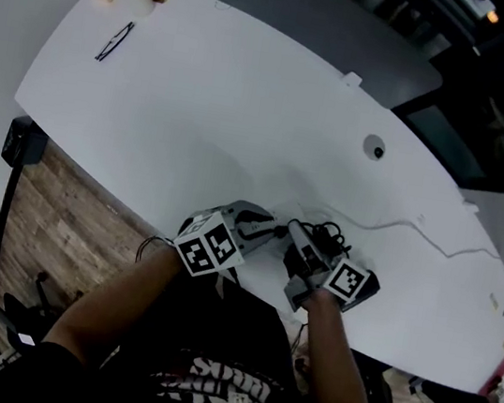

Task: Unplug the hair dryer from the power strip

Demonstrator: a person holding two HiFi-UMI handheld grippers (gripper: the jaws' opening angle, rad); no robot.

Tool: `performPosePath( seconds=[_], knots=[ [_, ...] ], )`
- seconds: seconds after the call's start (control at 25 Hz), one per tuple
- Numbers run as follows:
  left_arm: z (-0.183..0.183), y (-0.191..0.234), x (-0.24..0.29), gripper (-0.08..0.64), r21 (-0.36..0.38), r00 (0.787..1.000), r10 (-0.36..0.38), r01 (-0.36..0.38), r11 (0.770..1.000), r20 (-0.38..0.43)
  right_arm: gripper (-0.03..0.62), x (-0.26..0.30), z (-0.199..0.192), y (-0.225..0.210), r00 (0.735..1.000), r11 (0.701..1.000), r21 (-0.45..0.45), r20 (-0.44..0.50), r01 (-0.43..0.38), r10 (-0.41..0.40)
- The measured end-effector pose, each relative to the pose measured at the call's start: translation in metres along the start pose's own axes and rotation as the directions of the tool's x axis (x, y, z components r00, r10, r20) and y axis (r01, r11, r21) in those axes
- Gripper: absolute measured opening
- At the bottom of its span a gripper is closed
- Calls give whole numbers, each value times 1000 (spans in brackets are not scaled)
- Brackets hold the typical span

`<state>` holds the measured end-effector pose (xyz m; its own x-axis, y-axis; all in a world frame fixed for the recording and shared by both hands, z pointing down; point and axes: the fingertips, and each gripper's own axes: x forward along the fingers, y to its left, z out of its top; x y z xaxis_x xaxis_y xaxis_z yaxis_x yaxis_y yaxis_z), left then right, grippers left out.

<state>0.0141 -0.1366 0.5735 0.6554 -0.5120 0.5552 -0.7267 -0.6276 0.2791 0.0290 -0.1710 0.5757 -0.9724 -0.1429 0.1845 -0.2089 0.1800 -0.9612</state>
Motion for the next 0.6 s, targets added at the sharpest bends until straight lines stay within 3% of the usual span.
performPosePath(
  seconds=[0.12, 0.24, 0.4, 0.6],
  knots=[
    [-6, -6, -19, 100, -39, 997, 80, -79, 996, 5, 66, -6, 10, 12, 992, 995, -38, 83, -87, 90],
    [-12, -17, -23, 94, -23, 992, 124, -124, 992, 5, 65, -16, 12, 19, 985, 982, -154, 115, -112, 130],
    [-23, -15, -17, 94, -2, 980, 197, -197, 980, -9, 66, -29, 14, 25, 979, 946, -319, 164, -66, 123],
    [-42, -12, -7, 94, -5, 979, 193, -194, 981, -70, 64, -17, 10, 14, 984, 930, -368, 168, 4, 63]
  ],
)
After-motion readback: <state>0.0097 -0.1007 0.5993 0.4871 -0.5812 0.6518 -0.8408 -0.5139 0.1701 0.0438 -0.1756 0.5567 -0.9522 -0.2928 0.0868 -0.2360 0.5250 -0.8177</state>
